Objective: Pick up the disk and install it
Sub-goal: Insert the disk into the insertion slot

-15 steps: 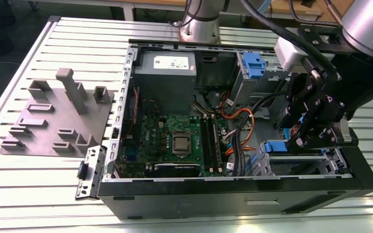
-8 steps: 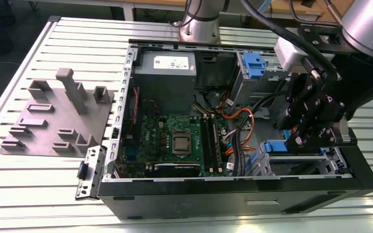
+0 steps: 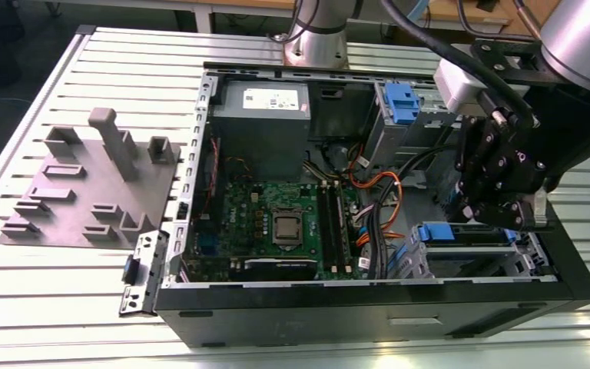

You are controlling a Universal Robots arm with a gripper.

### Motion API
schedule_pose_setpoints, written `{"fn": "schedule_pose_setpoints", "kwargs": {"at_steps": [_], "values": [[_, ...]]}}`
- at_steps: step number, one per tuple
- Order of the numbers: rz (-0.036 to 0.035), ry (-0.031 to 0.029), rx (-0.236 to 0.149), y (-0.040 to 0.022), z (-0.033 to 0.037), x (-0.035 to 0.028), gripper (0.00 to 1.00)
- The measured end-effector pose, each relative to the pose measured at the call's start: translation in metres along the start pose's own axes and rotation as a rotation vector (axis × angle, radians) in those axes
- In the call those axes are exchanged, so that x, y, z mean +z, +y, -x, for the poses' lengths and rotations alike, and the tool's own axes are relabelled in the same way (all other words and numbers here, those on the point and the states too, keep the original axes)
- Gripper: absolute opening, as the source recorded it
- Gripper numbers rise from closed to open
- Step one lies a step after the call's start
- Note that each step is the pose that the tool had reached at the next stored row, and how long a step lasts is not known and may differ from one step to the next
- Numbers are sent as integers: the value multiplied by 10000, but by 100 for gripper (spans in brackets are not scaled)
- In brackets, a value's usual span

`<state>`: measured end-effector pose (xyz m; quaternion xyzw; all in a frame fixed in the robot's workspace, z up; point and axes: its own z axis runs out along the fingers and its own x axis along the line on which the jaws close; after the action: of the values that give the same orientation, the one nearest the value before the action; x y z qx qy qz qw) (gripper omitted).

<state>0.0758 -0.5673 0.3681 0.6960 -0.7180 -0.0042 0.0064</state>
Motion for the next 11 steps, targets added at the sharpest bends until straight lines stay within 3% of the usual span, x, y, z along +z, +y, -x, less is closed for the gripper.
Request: {"fn": "schedule_pose_setpoints", "kwargs": {"at_steps": [2,5,11], "values": [[0,1,0,0,0,0,11],[-18,-5,-2,-1,0,11,11],[-77,-3,0,-13,1,103,11]]}}
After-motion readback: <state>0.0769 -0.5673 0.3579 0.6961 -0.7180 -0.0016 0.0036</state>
